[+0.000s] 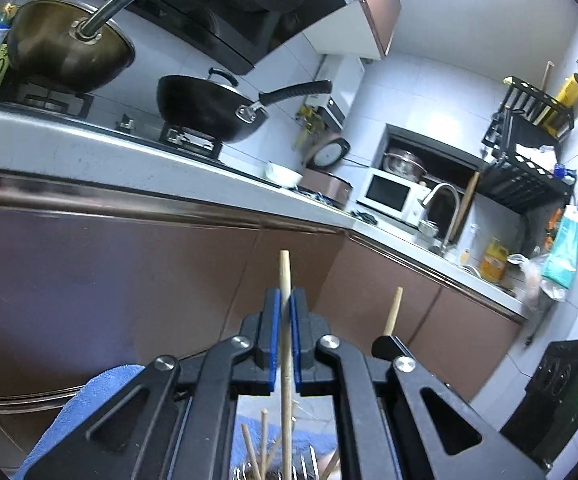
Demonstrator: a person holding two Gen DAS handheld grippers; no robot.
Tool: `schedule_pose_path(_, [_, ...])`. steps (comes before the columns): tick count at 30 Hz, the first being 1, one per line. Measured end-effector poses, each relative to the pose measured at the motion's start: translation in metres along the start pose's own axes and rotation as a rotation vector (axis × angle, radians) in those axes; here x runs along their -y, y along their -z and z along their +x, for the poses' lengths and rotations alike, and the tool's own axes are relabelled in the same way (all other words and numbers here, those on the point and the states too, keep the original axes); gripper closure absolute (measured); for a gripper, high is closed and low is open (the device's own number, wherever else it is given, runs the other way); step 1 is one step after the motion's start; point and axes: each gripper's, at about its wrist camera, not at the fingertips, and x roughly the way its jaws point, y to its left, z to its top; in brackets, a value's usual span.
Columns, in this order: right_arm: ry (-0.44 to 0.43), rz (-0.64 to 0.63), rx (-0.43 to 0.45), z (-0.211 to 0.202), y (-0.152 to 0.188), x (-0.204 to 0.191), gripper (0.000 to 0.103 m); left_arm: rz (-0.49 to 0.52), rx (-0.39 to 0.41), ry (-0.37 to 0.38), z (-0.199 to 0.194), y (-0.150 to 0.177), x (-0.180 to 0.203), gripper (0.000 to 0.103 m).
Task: Organize utensils
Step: 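Lift both chopsticks and carry them over the glass holder, then open both tools to drop the chopsticks into the holder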
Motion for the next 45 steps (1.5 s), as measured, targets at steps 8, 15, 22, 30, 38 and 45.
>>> schedule_pose_path(8, [0.059, -0.061, -0.032, 0.001, 0.040, 0.002, 0.097, 0.029, -0.001, -0.030, 0.015, 0.043, -0.005, 0.097])
schedule_pose_path(15, [0.094, -0.085, -0.028, -0.031, 0.038, 0.002, 0.076, 0.067, -0.008, -0.052, -0.014, 0.042, 0.000, 0.089])
schedule_pose_path(22, [0.135, -0.079, -0.027, -0.075, 0.019, -0.004, 0.062, 0.117, -0.025, -0.101, -0.063, 0.030, 0.009, 0.069])
schedule_pose_path(30, [0.153, -0.087, -0.086, -0.127, 0.017, -0.025, 0.044, 0.220, -0.068, -0.180, -0.133, 0.039, 0.030, 0.056])
schedule_pose_path(38, [0.166, -0.102, -0.148, -0.178, 0.028, -0.044, 0.024, 0.280, -0.101, -0.212, -0.192, 0.057, 0.046, 0.052])
schedule_pose_path(45, [0.183, -0.085, -0.183, -0.211, 0.043, -0.052, 0.005, 0.312, -0.115, -0.235, -0.225, 0.069, 0.054, 0.048])
